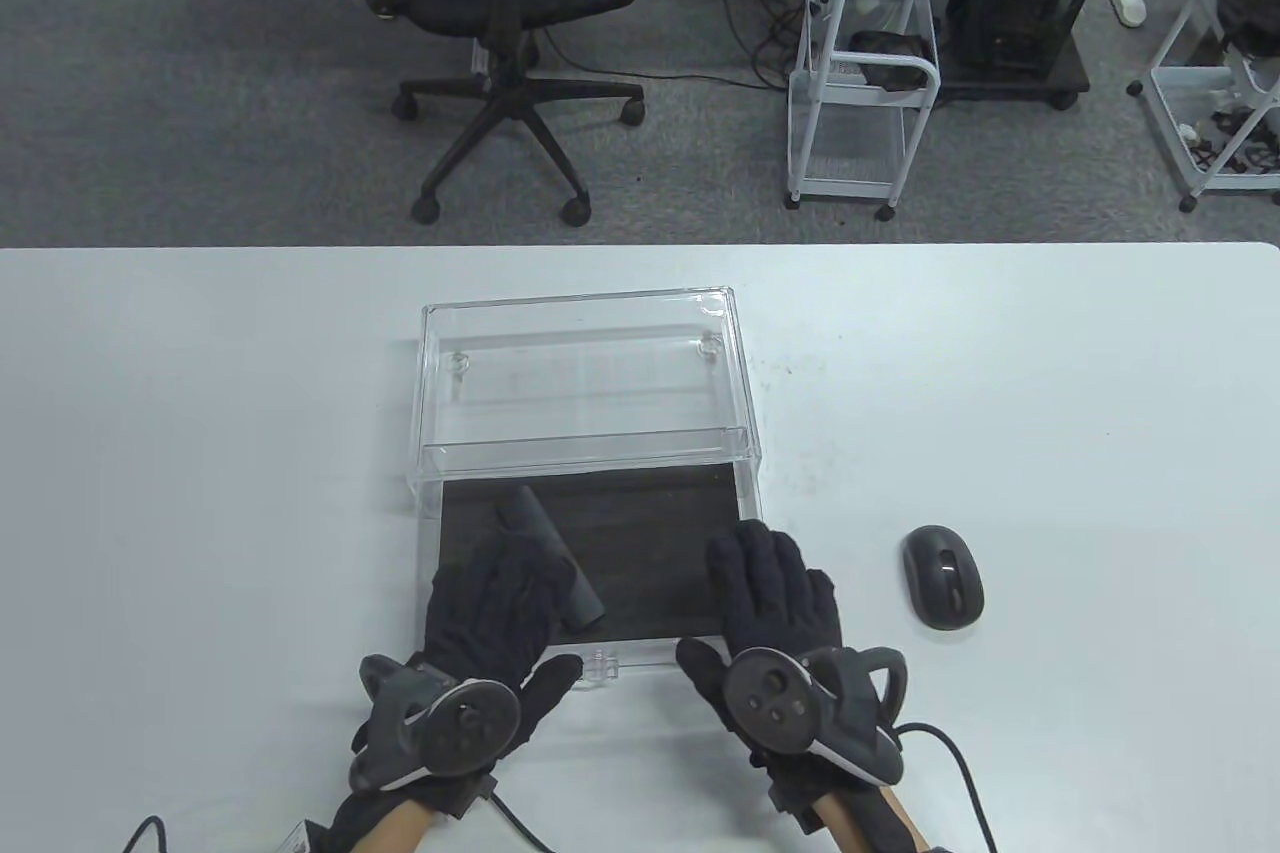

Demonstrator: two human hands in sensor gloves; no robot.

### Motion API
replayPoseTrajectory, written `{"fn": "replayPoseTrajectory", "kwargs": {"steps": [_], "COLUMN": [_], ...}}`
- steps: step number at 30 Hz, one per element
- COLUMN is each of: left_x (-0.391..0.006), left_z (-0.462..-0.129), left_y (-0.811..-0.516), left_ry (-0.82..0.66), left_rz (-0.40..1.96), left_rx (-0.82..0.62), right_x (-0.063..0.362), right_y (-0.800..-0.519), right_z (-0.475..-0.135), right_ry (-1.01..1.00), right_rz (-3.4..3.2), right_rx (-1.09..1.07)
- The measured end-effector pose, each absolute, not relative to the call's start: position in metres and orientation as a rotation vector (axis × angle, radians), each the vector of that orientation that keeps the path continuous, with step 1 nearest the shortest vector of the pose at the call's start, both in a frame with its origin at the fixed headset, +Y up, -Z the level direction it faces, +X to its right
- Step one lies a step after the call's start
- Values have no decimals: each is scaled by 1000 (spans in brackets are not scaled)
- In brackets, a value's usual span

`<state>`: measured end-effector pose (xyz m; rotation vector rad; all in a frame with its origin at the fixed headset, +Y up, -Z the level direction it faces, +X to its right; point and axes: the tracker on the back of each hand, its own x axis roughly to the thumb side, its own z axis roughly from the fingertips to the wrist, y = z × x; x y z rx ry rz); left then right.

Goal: Pull drawer to retrieve items

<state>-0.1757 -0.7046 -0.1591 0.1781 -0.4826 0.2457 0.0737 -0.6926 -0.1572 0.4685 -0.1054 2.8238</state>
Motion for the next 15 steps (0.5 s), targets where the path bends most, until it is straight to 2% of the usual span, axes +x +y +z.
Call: {"fn": "replayPoseTrajectory", "kwargs": {"steps": [3,6,8,15], "left_x": [-173,-178,-179,-148], "left_z": [-159,-165,-176,-231], "left_y": [-701,-685,-678,-689], "left_ry": [-494,-400,-426,-523], "left_rz": [219,133,66,-302], "left_rx": [168,177,193,-145], "right_x": [65,65,66,77], "right_y": [-699,-701,-701,-702], "right_z": [-156,-158,-160,-165], "right_ry": [-93,-62,-62,-39], "right_rz": [2832,2815,2812,2801], "right_rx": [521,510,503,458]}}
